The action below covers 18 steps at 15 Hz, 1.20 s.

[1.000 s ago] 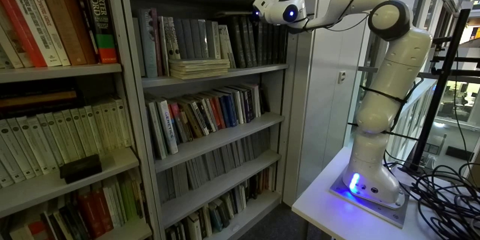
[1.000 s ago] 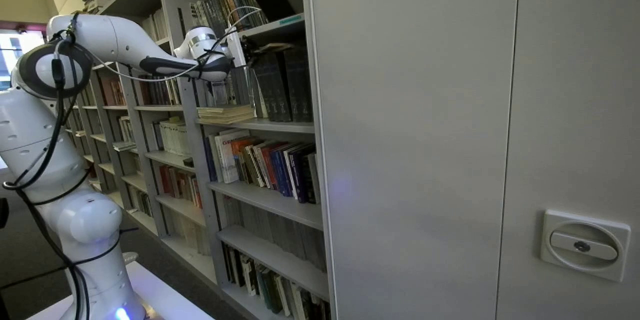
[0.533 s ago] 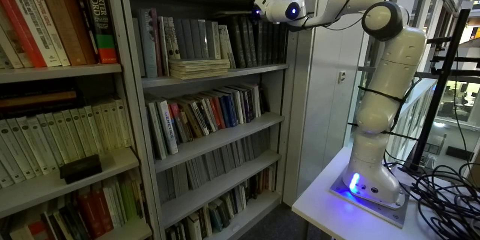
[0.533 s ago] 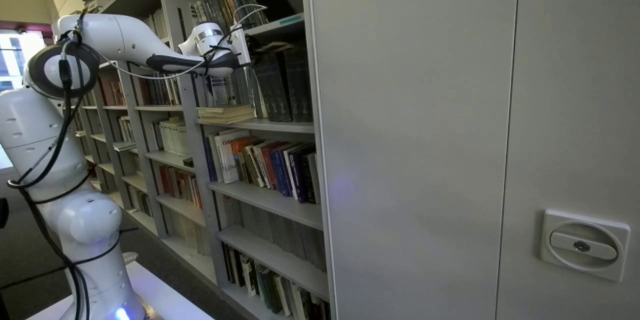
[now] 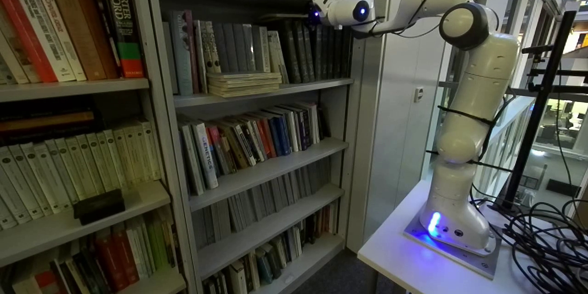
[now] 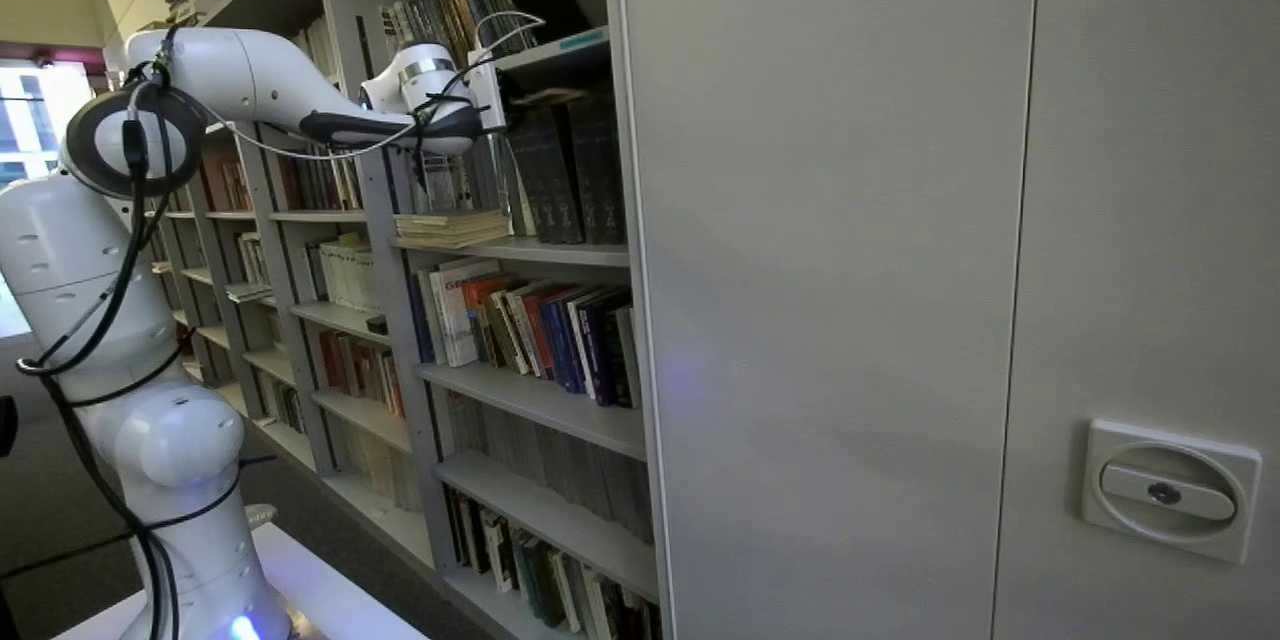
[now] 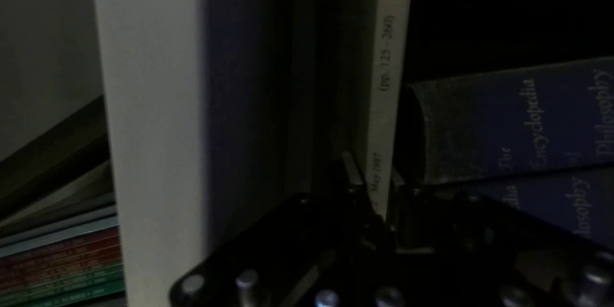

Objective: Pick up one of the paper books and put it on top of the large encyclopedia books

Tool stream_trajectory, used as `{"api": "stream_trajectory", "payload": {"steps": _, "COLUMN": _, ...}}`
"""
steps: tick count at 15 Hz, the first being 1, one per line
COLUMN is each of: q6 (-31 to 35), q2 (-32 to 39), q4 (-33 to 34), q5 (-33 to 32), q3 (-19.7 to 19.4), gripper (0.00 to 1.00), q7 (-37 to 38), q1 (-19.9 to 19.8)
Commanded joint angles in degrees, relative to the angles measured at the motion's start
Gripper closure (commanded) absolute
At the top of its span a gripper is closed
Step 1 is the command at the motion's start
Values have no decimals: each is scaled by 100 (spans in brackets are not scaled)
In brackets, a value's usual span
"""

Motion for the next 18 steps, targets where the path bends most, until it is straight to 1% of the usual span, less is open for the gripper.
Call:
{"api": "stream_trajectory", "payload": {"steps": 1, "q6": 74, "q2": 202, "q4": 287, "q5": 591, "q3": -56, "gripper": 97, "q7": -442, "q1": -105}}
{"api": "stream_trajectory", "payload": {"steps": 8, "q6": -191, "q2": 98, "q4": 90, "q5": 1382, "q3": -51, "gripper": 97, "q7": -1359, "q1": -91}}
{"api": "stream_trajectory", "payload": {"steps": 9, "q6": -289, "q2": 62, "q4": -27, "q5": 1630, "q3": 145, "gripper": 97, "q7": -1731, "q1": -310}}
{"api": "stream_trajectory", "payload": {"steps": 12, "q6": -481, "q2": -29, "q4": -134, "q5": 2098, "q3": 252, "gripper": 97, "q7": -2219, "q1": -355}}
{"api": "stream_trajectory", "payload": {"steps": 13, "q6": -586, "q2": -56, "q4": -176, "q5": 2343, "q3": 130, "gripper": 97, "q7": -2479, "q1": -188}}
{"api": "stream_trajectory", "payload": {"steps": 18, "q6": -926, "q2": -109, "q4": -170, "q5": 3302, "q3": 162, "gripper": 97, "q7": -3512, "q1": -69}}
